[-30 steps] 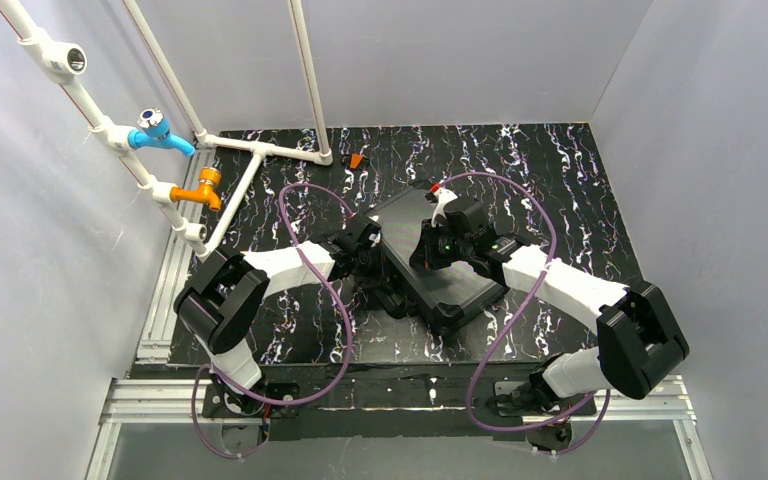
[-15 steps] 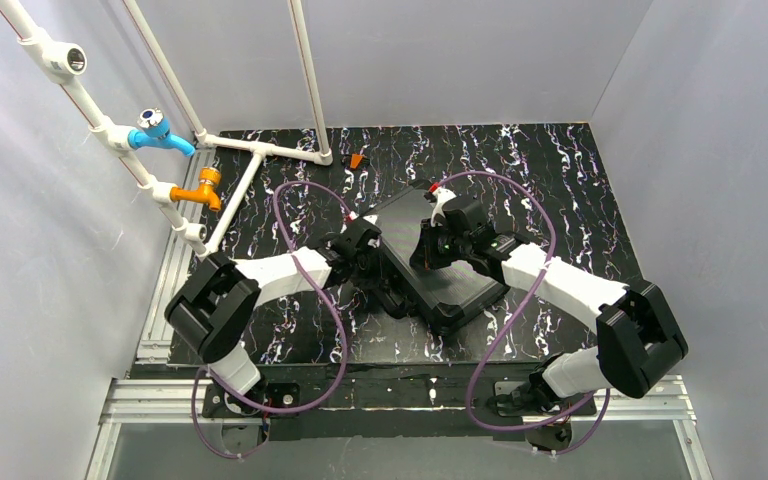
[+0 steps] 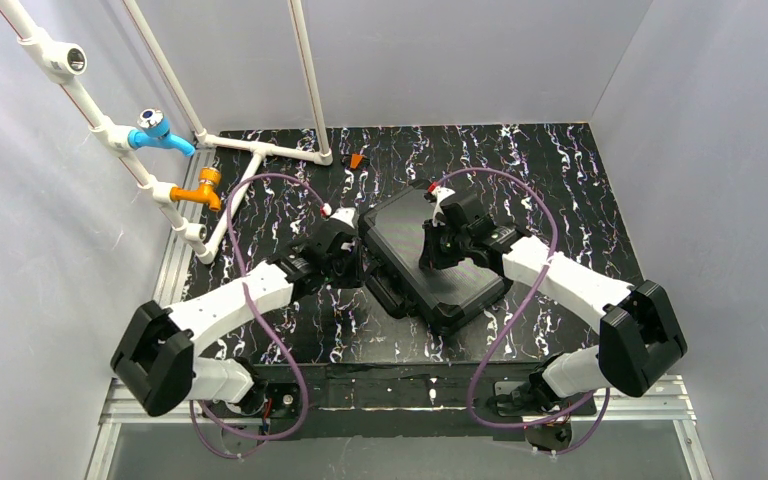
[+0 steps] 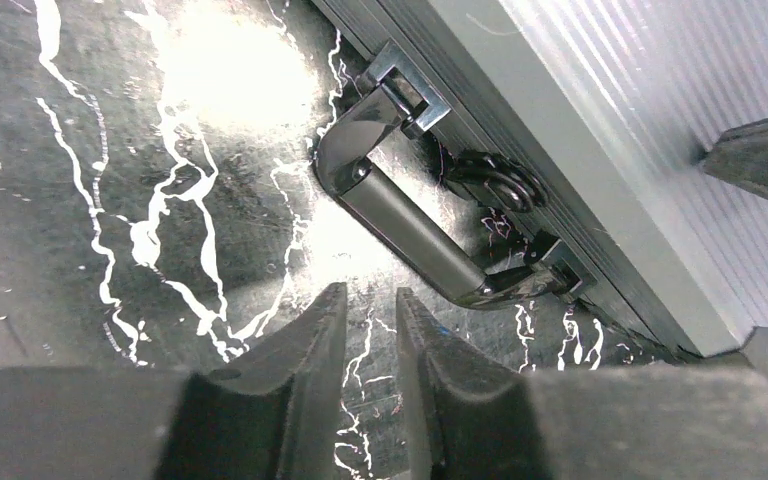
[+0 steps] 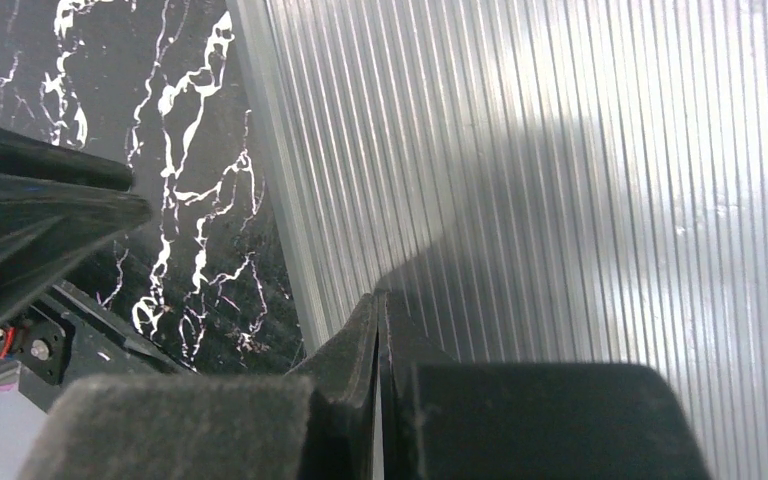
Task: Pack up texas hold em set
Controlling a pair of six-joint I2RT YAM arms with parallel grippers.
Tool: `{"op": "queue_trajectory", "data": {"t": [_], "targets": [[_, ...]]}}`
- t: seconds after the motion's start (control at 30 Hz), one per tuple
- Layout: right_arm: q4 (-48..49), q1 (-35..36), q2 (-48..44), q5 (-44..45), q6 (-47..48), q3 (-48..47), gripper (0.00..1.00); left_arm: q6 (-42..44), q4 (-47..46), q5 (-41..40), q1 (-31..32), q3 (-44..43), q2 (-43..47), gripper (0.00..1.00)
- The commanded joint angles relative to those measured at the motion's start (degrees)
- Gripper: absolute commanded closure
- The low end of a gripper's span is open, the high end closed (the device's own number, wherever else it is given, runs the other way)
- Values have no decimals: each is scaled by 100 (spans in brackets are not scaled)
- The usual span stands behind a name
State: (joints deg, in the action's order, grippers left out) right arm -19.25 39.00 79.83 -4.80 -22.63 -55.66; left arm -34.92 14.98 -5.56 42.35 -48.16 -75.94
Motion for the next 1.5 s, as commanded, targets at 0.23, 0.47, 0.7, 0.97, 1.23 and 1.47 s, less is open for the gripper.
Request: {"op": "queue_trajectory", "data": {"t": [0.23,0.47,0.7,0.97,1.23,1.47], "targets": [[-894,-33,-169,139,444,-553,85,786,897,-796,-22,3,1498,36],[-746,-36,-647,93,620,-800,56,1217,1358,-1307,-32,-286,2182,8],[-617,-34,-1120,200,733,-1063,15,1719,1775,-1622,-32,-798,2601,3],[-278,-36,-1664,312,730,-1173,2,2637,1811,-2394,-30,-1186,2947,2],[166,-35,-2342,805,690,-825,2,3163,1097,-3123,-30,-537,3570,2],[497,-33,-3115,1729,445,-241,2,3090,966,-3350,-35,-143,3967,2]]}}
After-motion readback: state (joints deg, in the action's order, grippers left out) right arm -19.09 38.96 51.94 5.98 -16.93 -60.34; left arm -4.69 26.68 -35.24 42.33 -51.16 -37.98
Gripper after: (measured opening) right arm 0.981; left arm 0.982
